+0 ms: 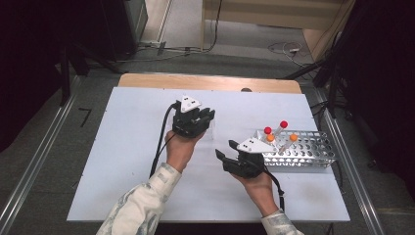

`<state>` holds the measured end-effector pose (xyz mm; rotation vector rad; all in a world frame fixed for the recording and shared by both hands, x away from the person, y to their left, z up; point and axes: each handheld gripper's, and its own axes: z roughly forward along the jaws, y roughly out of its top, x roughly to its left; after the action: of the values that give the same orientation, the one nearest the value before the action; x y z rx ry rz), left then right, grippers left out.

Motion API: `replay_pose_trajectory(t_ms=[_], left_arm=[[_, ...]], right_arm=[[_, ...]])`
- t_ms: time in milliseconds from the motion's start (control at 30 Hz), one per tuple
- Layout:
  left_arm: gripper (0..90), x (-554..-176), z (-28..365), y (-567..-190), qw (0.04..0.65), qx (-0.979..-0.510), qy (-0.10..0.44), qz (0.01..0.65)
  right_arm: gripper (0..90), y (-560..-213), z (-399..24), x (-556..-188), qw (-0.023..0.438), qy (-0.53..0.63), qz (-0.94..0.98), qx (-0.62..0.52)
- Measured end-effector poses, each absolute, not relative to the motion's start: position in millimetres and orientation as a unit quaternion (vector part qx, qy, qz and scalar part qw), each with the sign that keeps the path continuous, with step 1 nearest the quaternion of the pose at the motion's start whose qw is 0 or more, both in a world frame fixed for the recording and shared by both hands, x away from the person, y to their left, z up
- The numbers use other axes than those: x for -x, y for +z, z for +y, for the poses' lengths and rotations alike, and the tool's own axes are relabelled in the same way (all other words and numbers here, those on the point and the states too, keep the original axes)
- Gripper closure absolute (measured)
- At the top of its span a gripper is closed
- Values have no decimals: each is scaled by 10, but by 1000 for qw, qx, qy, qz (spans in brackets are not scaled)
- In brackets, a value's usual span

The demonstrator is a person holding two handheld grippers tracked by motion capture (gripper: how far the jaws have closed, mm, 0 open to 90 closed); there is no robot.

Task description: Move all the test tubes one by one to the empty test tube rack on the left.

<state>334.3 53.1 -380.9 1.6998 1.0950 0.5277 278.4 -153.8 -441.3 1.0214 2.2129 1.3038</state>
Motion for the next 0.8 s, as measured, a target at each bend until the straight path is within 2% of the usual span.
replay_pose_trajectory(t_ms=[433, 800], left_arm=[[771, -3481, 500, -3686, 496, -697, 247, 454], [770, -3550, 419, -3753, 482, -704, 268, 448]], right_arm=[[347, -4443, -1662, -2748, 186, 461, 785, -369], [330, -4436, -1754, -2712, 189, 465, 781, -371]])
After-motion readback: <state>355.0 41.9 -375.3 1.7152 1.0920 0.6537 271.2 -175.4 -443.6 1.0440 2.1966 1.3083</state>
